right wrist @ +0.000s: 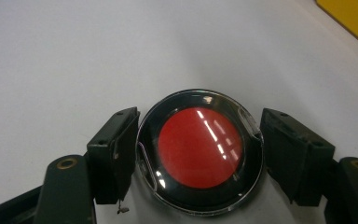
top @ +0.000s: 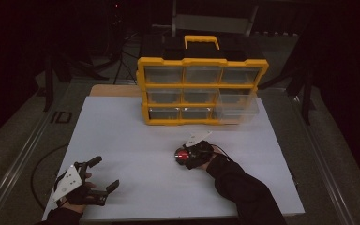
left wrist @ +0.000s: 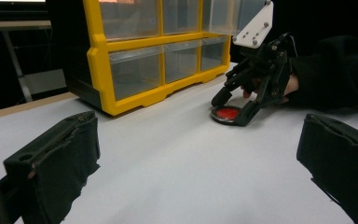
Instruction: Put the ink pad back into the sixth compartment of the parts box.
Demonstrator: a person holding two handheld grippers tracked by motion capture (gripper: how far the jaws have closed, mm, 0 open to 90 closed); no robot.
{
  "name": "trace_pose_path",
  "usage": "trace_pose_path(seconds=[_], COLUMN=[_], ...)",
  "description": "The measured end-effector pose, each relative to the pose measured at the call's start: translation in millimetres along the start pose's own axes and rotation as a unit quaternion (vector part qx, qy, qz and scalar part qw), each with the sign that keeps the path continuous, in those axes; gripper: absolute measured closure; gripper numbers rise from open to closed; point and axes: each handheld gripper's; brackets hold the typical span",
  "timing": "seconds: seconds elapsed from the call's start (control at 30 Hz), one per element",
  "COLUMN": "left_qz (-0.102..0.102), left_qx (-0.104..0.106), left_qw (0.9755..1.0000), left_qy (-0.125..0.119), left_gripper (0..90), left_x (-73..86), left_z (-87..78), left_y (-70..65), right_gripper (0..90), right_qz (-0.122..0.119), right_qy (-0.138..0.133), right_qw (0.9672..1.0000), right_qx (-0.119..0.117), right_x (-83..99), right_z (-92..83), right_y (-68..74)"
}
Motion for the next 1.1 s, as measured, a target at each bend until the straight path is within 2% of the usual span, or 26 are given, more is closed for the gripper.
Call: trace_pose_path(seconds=[0.3, 0.4, 0.5, 0.63, 0.8, 1.1], left_qz=[0.000, -0.001, 0.000, 0.000, 0.001, 0.001], left_qx=[0.000, -0.001, 0.000, 0.000, 0.001, 0.001], left_qw=[1.0000, 1.0000, 1.0000, 1.0000, 1.0000, 1.0000], left_qy=[-0.001, -0.001, 0.000, 0.001, 0.002, 0.002], left_gripper=[0.0, 0.0, 0.0, 0.0, 0.0, 0.0], left_x=[-0.1, 0.1, 0.0, 0.0, 0.0, -0.1], left_z=[-0.2, -0.2, 0.1, 0.3, 0.6, 0.6], left_y=[0.2, 0.5, 0.2, 0.2, 0.0, -0.1], right_gripper=[30.3, 30.2, 30.3, 30.3, 30.3, 30.3], right_qz=[0.000, 0.008, 0.007, -0.002, -0.011, -0.020], right_qy=[0.014, 0.002, 0.003, 0.007, 0.020, 0.026], right_qw=[0.9999, 1.0000, 1.0000, 1.0000, 0.9997, 0.9995], right_qx=[0.002, -0.005, -0.002, 0.005, 0.002, 0.002], right_x=[-4.7, -6.3, -8.9, -11.3, -14.1, -23.6], right_z=[-1.2, -6.9, -14.0, -21.7, -28.4, -44.3], right_y=[-0.2, -1.9, -1.9, -0.7, 0.8, 6.3])
Point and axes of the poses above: each handheld gripper's, and its own axes: z roughly forward along the jaws, x roughly out of its underside, y roughly to its left, and after that the axes turned 8 degrees about z, right-handed
